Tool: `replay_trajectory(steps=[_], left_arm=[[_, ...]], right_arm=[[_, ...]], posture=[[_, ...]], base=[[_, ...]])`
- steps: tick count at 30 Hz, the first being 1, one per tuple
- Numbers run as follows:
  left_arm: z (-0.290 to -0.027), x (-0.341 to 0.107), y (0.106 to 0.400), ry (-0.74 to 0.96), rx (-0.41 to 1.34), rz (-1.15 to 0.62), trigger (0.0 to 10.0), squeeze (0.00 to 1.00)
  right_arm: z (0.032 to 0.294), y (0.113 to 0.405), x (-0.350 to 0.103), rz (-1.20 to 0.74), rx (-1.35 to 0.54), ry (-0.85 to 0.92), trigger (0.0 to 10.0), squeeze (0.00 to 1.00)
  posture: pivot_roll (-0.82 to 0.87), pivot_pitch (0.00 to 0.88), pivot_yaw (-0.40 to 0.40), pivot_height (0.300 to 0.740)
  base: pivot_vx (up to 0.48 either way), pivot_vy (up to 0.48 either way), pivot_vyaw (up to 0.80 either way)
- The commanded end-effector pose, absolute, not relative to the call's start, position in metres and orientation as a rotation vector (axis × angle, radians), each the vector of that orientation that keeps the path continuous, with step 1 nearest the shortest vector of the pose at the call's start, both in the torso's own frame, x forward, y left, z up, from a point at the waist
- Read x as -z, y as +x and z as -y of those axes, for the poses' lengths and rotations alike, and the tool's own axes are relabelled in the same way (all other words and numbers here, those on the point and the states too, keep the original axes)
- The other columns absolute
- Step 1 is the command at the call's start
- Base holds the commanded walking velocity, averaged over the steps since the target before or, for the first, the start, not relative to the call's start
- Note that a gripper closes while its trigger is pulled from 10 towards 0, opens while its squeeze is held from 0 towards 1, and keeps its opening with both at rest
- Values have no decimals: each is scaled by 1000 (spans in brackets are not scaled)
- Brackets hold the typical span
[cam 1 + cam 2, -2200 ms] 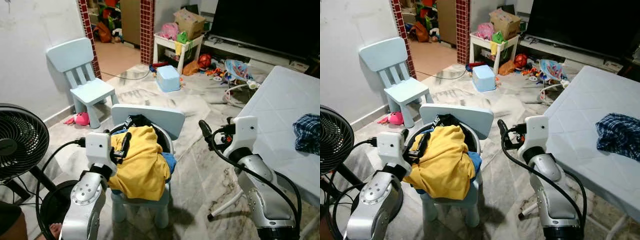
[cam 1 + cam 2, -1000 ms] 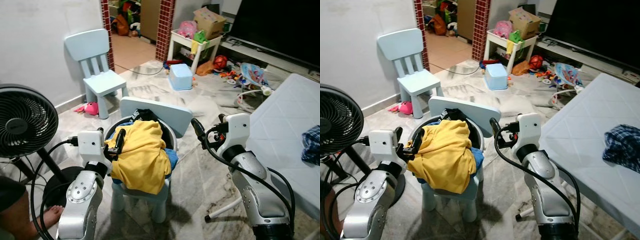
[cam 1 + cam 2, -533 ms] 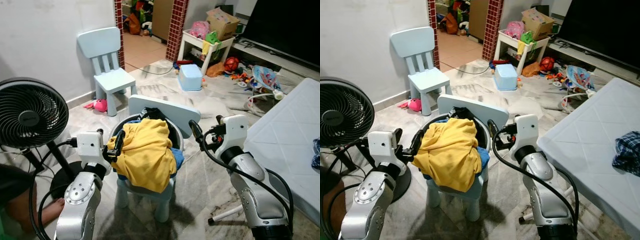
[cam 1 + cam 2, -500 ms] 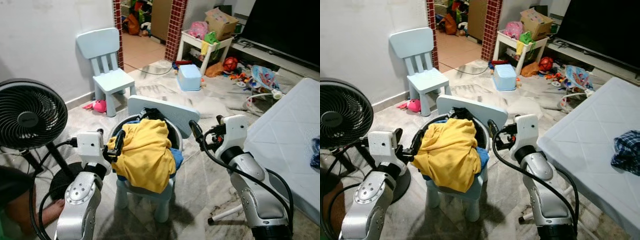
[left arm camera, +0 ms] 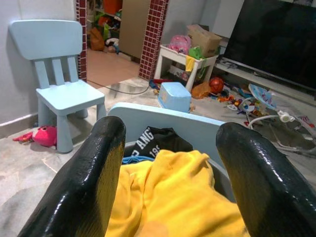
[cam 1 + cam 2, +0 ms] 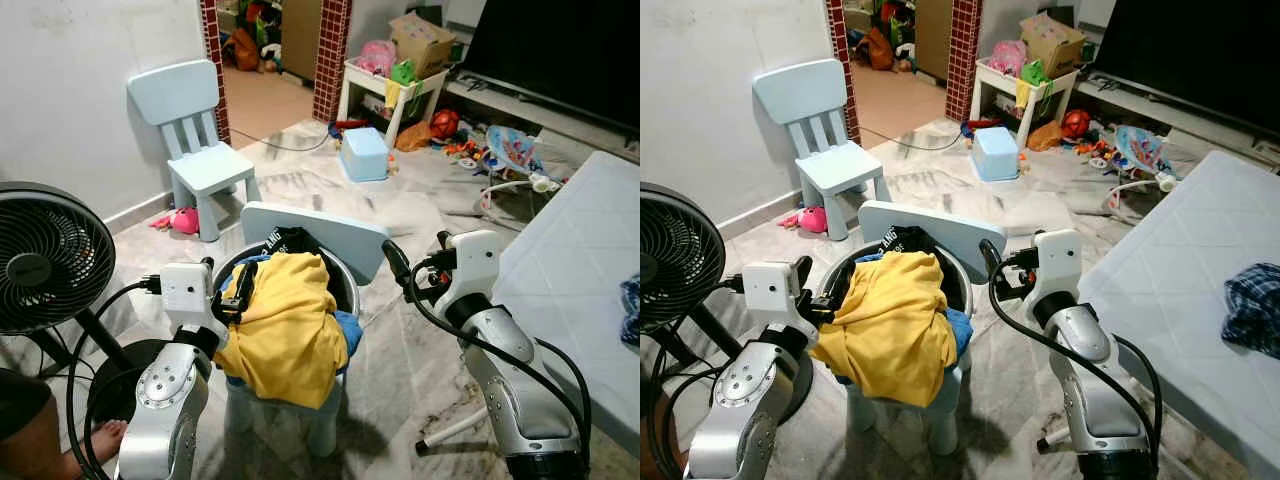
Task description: Hang hanger
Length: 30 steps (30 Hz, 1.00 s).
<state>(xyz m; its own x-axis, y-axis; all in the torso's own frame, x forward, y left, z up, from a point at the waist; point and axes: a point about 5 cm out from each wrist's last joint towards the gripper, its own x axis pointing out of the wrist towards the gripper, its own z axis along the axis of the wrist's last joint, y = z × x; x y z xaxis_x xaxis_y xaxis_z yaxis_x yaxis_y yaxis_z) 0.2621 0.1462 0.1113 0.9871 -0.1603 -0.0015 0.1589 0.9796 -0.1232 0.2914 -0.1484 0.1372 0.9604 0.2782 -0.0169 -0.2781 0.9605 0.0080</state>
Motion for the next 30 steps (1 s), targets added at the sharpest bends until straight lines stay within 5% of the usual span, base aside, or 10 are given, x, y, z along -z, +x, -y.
replay_trajectory(steps=[1, 14, 23, 30], left_arm=[[-143, -114, 264, -123, 173, -3, 10000, 0], [-142, -112, 265, -122, 171, -14, 10000, 0], [-141, -108, 265, -118, 144, -31, 10000, 0], [-144, -102, 266, -114, 110, -72, 10000, 0]], right_arm=[[151, 291, -140, -7, -280, -2, 10000, 0], [151, 291, -138, -10, -280, -5, 10000, 0], [151, 290, -138, -10, -283, 3, 10000, 0], [147, 290, -139, 3, -315, -37, 10000, 0]], posture=[[-111, 0, -70, 740], [-113, 0, -67, 740], [-114, 0, -67, 740], [-108, 0, -72, 740]], base=[[401, 0, 0], [369, 0, 0], [0, 0, 0], [0, 0, 754]])
